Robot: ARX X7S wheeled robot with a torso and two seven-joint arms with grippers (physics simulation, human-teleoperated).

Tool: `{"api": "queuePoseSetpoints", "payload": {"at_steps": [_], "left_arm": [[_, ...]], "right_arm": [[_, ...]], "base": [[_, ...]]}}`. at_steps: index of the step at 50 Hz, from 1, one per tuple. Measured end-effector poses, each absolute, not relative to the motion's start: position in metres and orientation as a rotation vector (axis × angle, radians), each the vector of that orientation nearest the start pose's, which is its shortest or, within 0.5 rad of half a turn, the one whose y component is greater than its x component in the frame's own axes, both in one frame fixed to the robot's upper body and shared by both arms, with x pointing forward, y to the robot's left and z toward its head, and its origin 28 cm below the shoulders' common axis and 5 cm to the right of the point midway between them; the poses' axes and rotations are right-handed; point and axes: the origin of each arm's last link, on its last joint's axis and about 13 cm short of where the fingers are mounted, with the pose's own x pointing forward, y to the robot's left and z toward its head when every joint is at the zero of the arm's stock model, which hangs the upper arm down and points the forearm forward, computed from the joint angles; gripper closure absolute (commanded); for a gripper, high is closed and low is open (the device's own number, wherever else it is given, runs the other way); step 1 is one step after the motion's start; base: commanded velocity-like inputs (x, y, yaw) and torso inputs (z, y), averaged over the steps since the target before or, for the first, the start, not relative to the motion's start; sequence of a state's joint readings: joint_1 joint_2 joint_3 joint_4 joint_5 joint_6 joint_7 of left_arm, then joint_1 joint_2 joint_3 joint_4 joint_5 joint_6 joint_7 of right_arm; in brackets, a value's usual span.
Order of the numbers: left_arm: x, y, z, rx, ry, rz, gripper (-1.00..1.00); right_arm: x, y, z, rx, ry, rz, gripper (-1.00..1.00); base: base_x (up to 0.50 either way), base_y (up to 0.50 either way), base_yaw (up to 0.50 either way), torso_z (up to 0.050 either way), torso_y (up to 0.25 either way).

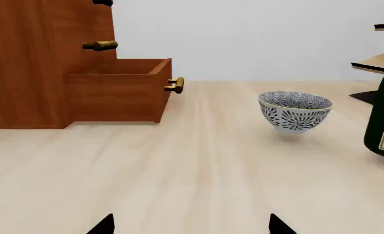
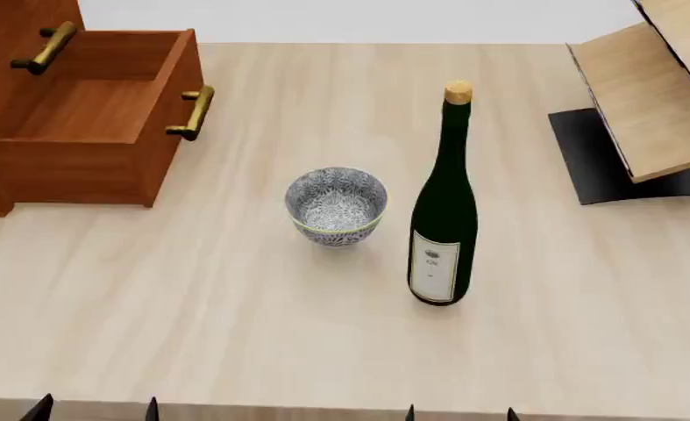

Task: Close the bottom drawer of the cabinet and open the top drawer.

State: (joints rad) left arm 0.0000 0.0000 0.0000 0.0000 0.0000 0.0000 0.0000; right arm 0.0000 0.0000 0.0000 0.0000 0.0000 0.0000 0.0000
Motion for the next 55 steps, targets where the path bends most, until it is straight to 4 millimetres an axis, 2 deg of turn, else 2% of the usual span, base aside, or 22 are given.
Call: {"api": "queuePoseSetpoints", "payload": {"at_steps": [2, 12, 19, 27, 35, 46, 55], "left_arm": [[0.207, 0.211, 0.012, -0.001, 0.013, 0.000, -1.00], [0.211, 0.205, 0.009, -0.013, 0.010, -0.017, -1.00], [0.216, 0.202, 0.009, -0.008, 0.008, -0.017, -1.00], [0.229, 0.199, 0.023, 0.003, 0.005, -0.033, -1.00], [0.248, 0.198, 0.051, -0.021, 0.009, -0.060, -1.00], [0.276, 0.195, 0.109, 0.000, -0.023, -0.068, -1.00], [0.285, 0.192, 0.153, 0.004, -0.055, -0.082, -1.00]], "right_arm": [[0.208, -0.098, 0.013, -0.027, -0.005, 0.000, -1.00], [0.209, -0.099, 0.014, -0.030, -0.025, -0.003, -1.00], [0.209, -0.101, 0.018, -0.033, -0.023, -0.009, -1.00], [0.216, -0.104, 0.034, -0.028, -0.008, -0.018, -1.00], [0.233, -0.106, 0.062, -0.035, -0.018, -0.014, -1.00], [0.258, -0.107, 0.124, -0.039, -0.070, 0.013, -1.00], [0.268, -0.106, 0.168, -0.033, -0.104, 0.045, -1.00]], "base": [[0.00, 0.00, 0.00, 0.000, 0.000], [0.00, 0.00, 0.00, 0.003, 0.000], [0.00, 0.00, 0.00, 0.050, 0.027], [0.00, 0.00, 0.00, 0.050, 0.027], [0.00, 0.00, 0.00, 0.050, 0.026], [0.00, 0.00, 0.00, 0.050, 0.027], [0.00, 0.00, 0.00, 0.050, 0.026]]}}
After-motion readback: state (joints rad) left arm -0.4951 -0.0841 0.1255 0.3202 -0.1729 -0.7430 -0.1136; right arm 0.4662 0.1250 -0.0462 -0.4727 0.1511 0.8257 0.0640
